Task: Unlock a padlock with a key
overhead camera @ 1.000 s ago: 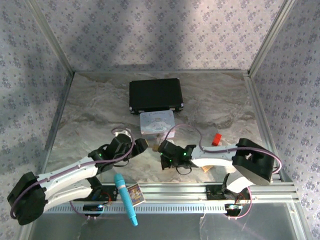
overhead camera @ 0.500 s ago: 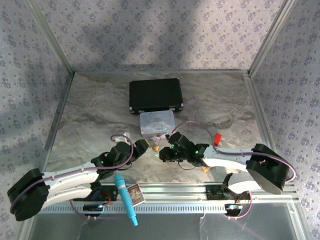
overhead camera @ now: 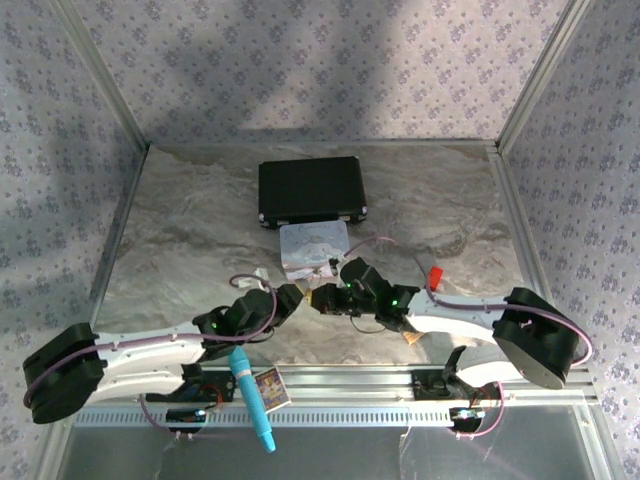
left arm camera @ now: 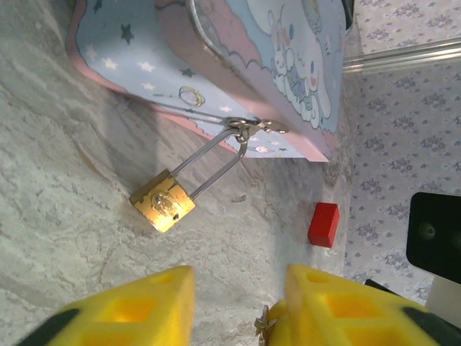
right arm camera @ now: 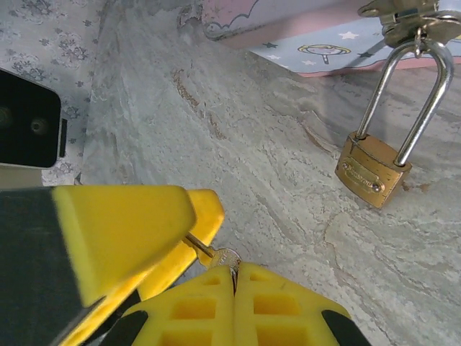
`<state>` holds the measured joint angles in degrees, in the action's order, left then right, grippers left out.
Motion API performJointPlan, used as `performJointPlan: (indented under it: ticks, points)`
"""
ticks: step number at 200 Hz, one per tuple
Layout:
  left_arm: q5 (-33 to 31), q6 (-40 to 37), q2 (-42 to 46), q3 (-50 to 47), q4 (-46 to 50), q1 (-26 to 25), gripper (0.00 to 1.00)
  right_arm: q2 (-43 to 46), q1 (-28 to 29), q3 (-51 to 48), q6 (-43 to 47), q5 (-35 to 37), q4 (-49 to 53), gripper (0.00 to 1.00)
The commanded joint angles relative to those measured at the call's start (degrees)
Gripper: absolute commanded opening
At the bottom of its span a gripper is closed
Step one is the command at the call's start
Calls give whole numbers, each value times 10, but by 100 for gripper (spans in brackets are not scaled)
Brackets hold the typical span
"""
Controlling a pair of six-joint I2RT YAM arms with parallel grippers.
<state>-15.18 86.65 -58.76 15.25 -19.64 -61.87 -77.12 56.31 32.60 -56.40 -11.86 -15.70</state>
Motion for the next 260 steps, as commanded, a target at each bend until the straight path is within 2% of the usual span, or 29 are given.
performJointPlan:
  ticks: [1,22,39,47,58,70,84,106,126,141,160,210,230,260]
  points:
    - [-14,9,-6,16,-15,-6,23,7,-3,10,-7,-4,-9,1]
    - [-20,13,-1,19,4,-6,0,7,-3,4,-5,-11,-15,0]
    - [-18,14,1,16,-4,-6,0,9,-5,0,2,-18,-24,1]
    - [-17,11,4,13,-10,-6,0,12,-7,-2,8,-23,-28,4]
    - [-18,-1,10,14,-11,-6,0,16,-11,-2,20,-32,-32,17]
    - [-22,-22,22,20,4,-5,0,26,-22,0,33,-39,-16,46]
    - [-20,-54,37,25,26,3,0,49,-41,0,50,-34,20,71]
    - [16,-105,50,10,-8,31,0,84,-83,-17,62,-59,20,78]
    - [76,-125,51,-12,-82,68,0,85,-100,-30,56,-120,-54,78]
    - [106,-151,53,-17,-139,76,0,67,-99,-34,38,-163,-124,76]
    - [130,-191,58,1,-146,76,0,36,-98,-41,-3,-195,-221,70]
    - [133,-189,68,-1,-193,77,0,-3,-109,-64,-51,-209,-318,42]
    - [128,-181,69,-5,-202,77,0,-5,-112,-74,-55,-209,-331,36]
    - [115,-176,75,-12,-205,77,0,-12,-108,-80,-66,-224,-352,34]
